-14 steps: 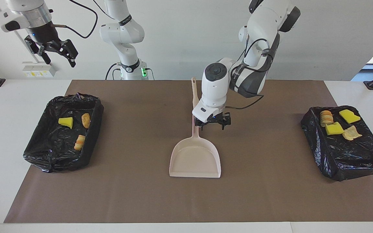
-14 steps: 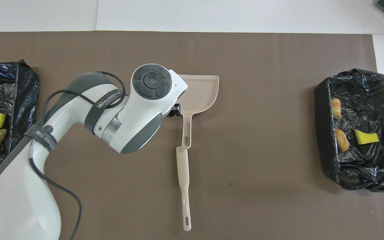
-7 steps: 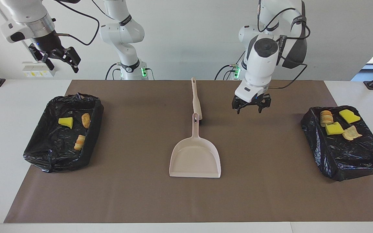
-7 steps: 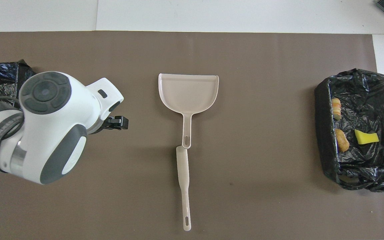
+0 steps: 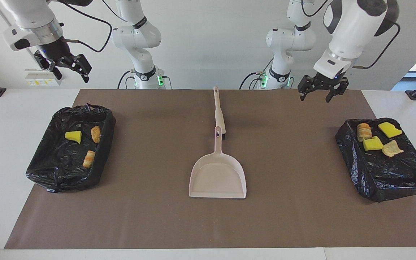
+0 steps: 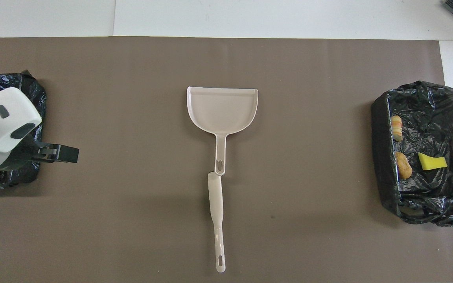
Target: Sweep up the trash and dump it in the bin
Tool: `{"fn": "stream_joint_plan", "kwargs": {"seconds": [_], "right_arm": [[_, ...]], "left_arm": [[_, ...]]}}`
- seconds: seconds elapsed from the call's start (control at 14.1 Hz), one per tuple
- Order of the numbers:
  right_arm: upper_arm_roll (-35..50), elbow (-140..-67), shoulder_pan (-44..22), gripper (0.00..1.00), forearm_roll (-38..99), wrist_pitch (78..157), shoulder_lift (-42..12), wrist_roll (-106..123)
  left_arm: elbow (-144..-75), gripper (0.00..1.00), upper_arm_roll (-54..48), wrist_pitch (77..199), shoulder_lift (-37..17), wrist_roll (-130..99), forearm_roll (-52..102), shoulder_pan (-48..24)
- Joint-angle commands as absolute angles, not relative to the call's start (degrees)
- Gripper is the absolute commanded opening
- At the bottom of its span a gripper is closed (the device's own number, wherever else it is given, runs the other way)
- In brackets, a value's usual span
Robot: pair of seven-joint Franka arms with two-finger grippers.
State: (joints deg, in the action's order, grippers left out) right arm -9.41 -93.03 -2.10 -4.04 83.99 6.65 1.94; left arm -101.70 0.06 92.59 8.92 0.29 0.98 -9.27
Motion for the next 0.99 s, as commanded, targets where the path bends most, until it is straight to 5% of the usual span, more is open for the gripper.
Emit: {"fn": "stream_joint_plan", "kwargs": {"seconds": [0.0, 0.21, 0.92], "right_arm": [[-6.60, -92.82, -0.36, 1.00, -4.31, 85.34, 6.07, 4.66], [-5.98, -92.81, 0.09, 1.00, -4.22, 84.99, 6.24, 4.48], [-9.49, -93.08, -3.87, 1.00, -4.66, 84.81, 6.50, 4.31]], "left_arm": [[-88.81, 1.00, 0.52, 83.43, 3.88, 3.69, 1.85, -8.26], [-79.30, 1.00, 2.11, 77.18, -1.13, 5.26, 1.50, -8.26], [-82.00, 1.00, 3.60, 77.35, 1.58, 6.77, 1.49, -8.26]]}}
